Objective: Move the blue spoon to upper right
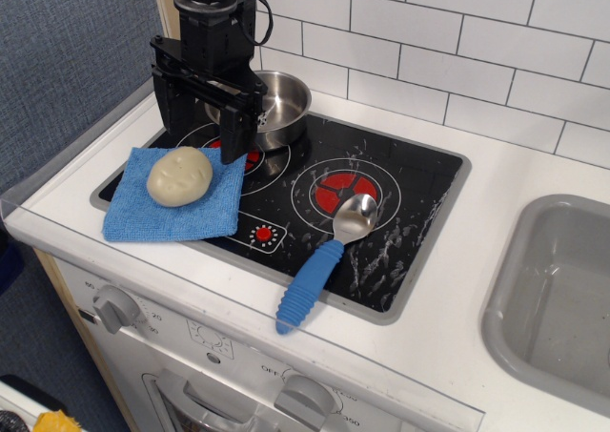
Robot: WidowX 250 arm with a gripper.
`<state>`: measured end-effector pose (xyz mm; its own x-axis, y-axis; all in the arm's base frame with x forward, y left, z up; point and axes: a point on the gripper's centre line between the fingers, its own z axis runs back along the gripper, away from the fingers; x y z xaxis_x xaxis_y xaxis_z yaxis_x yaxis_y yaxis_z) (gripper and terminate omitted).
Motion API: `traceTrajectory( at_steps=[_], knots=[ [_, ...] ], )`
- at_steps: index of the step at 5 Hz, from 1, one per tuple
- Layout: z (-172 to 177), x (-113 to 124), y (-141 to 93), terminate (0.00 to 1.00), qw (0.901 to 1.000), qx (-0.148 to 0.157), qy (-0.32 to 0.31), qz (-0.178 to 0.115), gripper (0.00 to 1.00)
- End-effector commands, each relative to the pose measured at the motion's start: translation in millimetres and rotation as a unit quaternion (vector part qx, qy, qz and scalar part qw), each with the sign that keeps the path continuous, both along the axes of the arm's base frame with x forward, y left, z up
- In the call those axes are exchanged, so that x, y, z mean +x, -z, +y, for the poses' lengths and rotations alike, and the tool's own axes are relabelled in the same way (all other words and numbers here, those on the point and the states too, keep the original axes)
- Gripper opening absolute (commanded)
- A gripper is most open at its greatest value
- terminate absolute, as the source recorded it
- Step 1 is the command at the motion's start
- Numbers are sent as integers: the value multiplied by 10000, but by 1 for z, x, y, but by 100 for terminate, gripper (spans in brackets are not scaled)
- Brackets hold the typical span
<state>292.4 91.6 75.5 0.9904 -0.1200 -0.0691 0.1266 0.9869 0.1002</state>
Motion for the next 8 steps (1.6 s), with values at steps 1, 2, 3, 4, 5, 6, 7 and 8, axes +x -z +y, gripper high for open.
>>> traceTrajectory(
  at_steps=[1,2,3,4,5,6,7,8],
  knots=[
    [0,0,0,0,10000,0,0,0,100],
    [-45,-10,7,0,9979,-67,645,63,100],
    [-77,-14,21,0,9943,-110,1047,141,100],
    [-103,-14,46,0,9914,-148,1266,305,100],
    [-121,-12,73,0,9897,-125,1347,479,100],
    [-130,-15,79,0,9888,-111,1408,472,100],
    [-133,-18,80,0,9888,-46,1418,473,0],
    [-130,-21,78,0,9880,26,1466,488,0]
  ],
)
